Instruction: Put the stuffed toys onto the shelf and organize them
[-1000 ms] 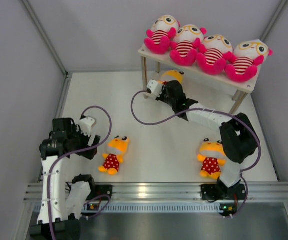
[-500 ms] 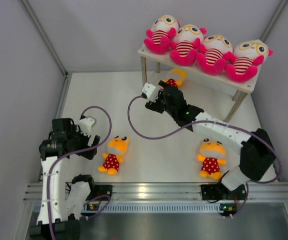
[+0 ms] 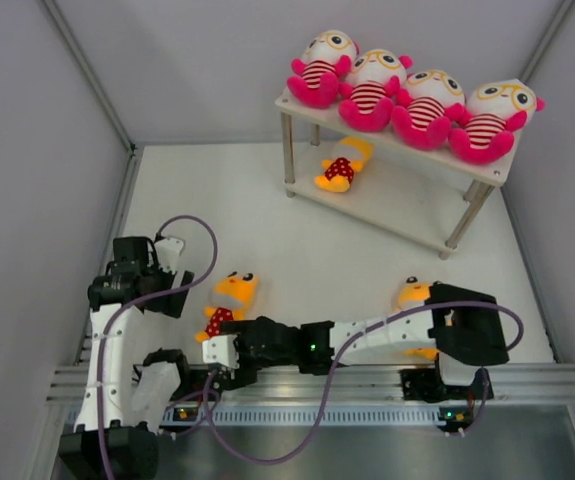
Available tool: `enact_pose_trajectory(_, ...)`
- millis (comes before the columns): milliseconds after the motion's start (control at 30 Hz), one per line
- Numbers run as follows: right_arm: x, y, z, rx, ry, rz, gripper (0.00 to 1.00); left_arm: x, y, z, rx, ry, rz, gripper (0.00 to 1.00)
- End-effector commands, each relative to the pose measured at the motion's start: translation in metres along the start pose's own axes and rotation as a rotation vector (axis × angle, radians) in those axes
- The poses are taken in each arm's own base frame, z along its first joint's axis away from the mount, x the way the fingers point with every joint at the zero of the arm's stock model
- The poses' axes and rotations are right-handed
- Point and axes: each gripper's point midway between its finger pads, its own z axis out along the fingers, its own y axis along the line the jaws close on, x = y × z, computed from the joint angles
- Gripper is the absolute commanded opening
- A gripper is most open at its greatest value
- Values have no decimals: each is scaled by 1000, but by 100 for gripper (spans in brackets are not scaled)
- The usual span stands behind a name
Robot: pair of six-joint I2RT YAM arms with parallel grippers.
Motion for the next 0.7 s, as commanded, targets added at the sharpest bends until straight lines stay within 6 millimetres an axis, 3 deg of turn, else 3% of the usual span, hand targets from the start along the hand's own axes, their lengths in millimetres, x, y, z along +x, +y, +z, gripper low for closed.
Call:
enact_pose_trajectory(0, -46, -8, 21, 10, -139, 15, 77, 17, 35, 7, -223, 57, -11, 97)
enact_pose_trajectory(133, -24, 4, 39, -22, -84, 30, 77, 30, 42, 13, -296, 60, -31, 98)
enact_pose_trajectory(300, 6, 3, 54, 12, -5, 36, 77, 19, 52, 6, -384, -43, -119, 98)
enact_pose_trajectory(467, 17, -17, 52, 107, 38, 20, 77, 15, 60, 1, -432, -73, -138, 98)
enact_pose_trajectory(667, 12, -27, 48, 135, 41, -11, 77, 14, 59, 5, -426, -77, -135, 98)
